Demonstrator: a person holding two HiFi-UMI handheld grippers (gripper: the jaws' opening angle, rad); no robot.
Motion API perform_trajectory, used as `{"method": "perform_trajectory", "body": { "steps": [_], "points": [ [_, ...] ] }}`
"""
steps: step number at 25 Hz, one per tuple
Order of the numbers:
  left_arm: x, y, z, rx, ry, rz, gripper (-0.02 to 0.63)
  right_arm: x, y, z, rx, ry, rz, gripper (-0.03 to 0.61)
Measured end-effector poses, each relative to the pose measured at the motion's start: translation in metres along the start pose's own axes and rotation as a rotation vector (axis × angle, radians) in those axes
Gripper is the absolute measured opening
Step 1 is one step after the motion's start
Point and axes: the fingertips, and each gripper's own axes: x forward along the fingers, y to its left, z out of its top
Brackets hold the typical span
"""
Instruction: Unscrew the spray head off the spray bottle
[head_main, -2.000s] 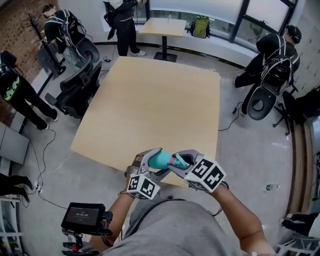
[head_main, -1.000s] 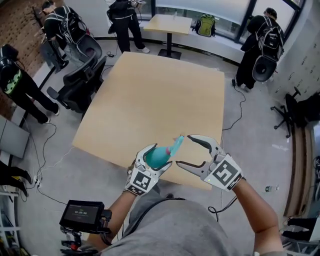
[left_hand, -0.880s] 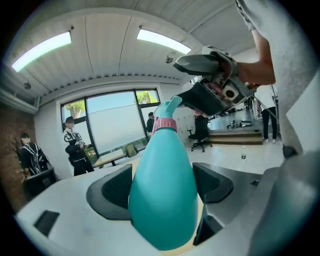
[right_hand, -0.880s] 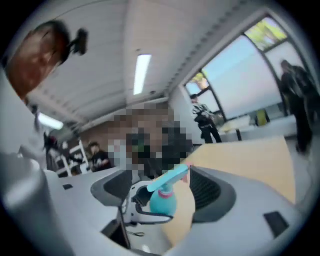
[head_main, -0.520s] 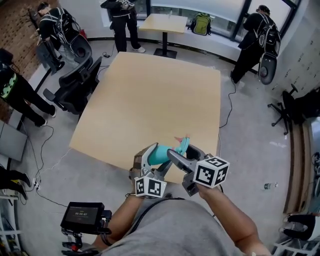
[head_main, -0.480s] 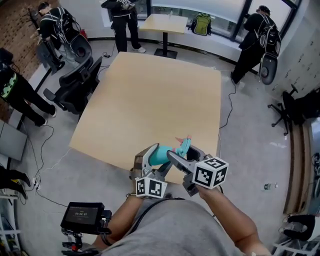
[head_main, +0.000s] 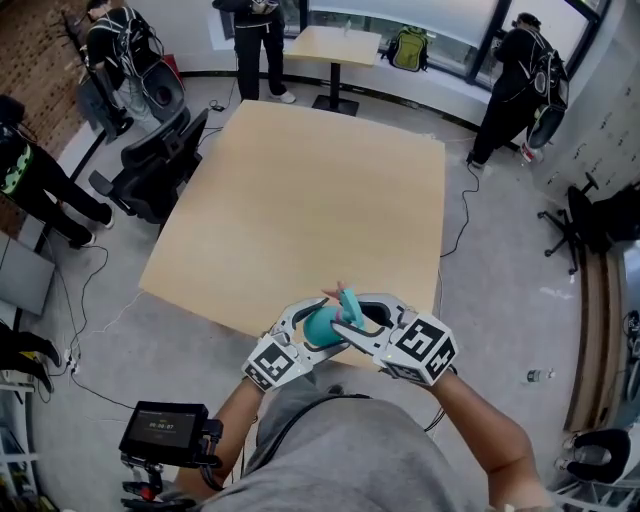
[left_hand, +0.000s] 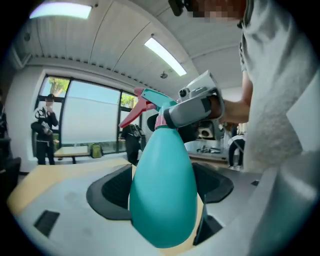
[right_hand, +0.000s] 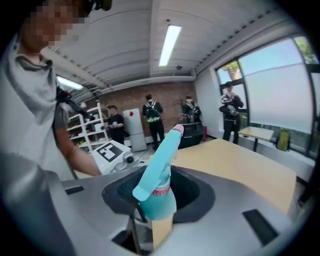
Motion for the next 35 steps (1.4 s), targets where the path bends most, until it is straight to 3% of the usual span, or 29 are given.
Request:
{"method": "perform_trajectory", "body": {
  "steps": [6, 9, 11, 14, 16, 17, 19, 21, 23, 24, 28, 32, 35],
  "points": [
    [-0.018, -0.046, 0.013, -0.017, -0.050, -0.370, 0.376, -0.017, 0.057, -0.008, -0.435, 0.148, 0.433, 0.149],
    [-0.022, -0.061, 0.018, -0.036, -0.045, -0.485, 0.376, -0.028, 0.069, -0.015, -0.527, 0.190, 0.586, 0.149],
    [-0.021, -0.060, 0.019, -0.045, -0.047, -0.485, 0.376, -0.028, 0.068, -0.015, -0.548, 0.199, 0.600, 0.149],
    [-0.014, -0.035, 0.021, -0.051, -0.067, -0.333, 0.376, -0.020, 0.047, -0.007, -0.549, 0.150, 0.458, 0.173],
    [-0.011, -0.009, 0.022, -0.057, -0.082, -0.170, 0.377, -0.019, 0.023, 0.010, -0.454, 0.035, 0.313, 0.265],
    [-0.011, 0.004, 0.020, -0.048, -0.078, -0.076, 0.377, -0.022, 0.012, 0.022, -0.360, -0.061, 0.255, 0.288],
    [-0.014, 0.031, 0.015, -0.002, -0.043, 0.121, 0.377, -0.036, -0.008, 0.046, -0.039, -0.289, 0.177, 0.305],
    [-0.019, 0.051, 0.009, 0.072, 0.015, 0.288, 0.377, -0.053, -0.030, 0.055, 0.388, -0.493, 0.138, 0.316],
    [-0.021, 0.060, 0.006, 0.152, 0.062, 0.394, 0.377, -0.058, -0.051, 0.049, 0.736, -0.608, 0.103, 0.316],
    [-0.021, 0.060, 0.006, 0.194, 0.075, 0.428, 0.377, -0.055, -0.057, 0.042, 0.832, -0.615, 0.086, 0.316],
    [-0.016, 0.057, 0.010, 0.378, 0.131, 0.510, 0.377, -0.039, -0.056, 0.013, 0.904, -0.508, 0.040, 0.316],
    [-0.015, 0.056, 0.007, 0.559, 0.207, 0.551, 0.377, -0.040, -0.052, 0.012, 1.000, -0.499, 0.100, 0.314],
    [-0.014, 0.053, 0.005, 0.601, 0.212, 0.538, 0.377, -0.035, -0.042, 0.012, 1.004, -0.444, 0.162, 0.314]
  ]
}}
